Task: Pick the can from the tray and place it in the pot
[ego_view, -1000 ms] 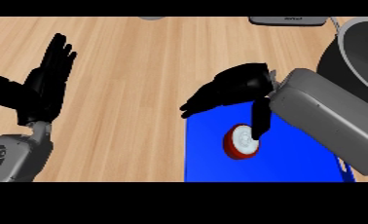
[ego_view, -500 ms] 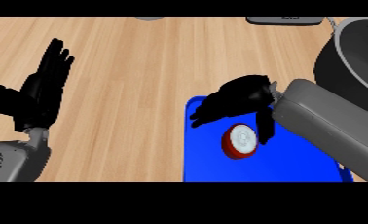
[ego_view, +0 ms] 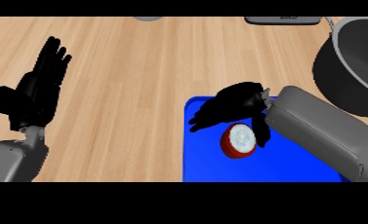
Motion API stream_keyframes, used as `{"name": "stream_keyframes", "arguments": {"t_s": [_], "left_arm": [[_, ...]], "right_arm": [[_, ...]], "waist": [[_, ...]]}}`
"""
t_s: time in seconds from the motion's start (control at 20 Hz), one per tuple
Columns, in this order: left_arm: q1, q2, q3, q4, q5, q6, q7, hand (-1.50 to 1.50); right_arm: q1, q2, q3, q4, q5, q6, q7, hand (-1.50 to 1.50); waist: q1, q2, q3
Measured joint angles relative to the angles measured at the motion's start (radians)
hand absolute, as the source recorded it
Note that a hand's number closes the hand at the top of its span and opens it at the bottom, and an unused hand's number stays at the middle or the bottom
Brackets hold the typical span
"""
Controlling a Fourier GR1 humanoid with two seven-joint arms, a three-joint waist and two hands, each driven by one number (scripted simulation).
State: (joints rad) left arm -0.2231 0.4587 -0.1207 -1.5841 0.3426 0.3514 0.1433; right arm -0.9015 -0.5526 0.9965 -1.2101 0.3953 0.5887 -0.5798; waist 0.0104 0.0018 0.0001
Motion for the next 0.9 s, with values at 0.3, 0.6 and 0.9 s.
{"name": "stream_keyframes", "arguments": {"t_s": [0.3, 0.6, 0.9], "left_arm": [[0.005, -0.025, 0.014, 0.023, -0.014, -0.024, -0.011, 0.00], [0.002, -0.037, 0.031, 0.022, -0.034, -0.033, -0.010, 0.00], [0.011, -0.041, 0.036, -0.012, -0.043, -0.032, 0.015, 0.00]], "right_arm": [[0.005, 0.062, 0.010, 0.054, 0.060, -0.014, 0.003, -1.50], [0.014, 0.064, 0.014, 0.107, 0.114, -0.046, -0.039, 1.50], [0.002, 0.055, 0.054, 0.092, 0.163, -0.123, -0.133, 1.50]], "waist": [[-0.001, -0.004, -0.004], [-0.001, -0.011, -0.010], [0.003, -0.014, -0.013]]}}
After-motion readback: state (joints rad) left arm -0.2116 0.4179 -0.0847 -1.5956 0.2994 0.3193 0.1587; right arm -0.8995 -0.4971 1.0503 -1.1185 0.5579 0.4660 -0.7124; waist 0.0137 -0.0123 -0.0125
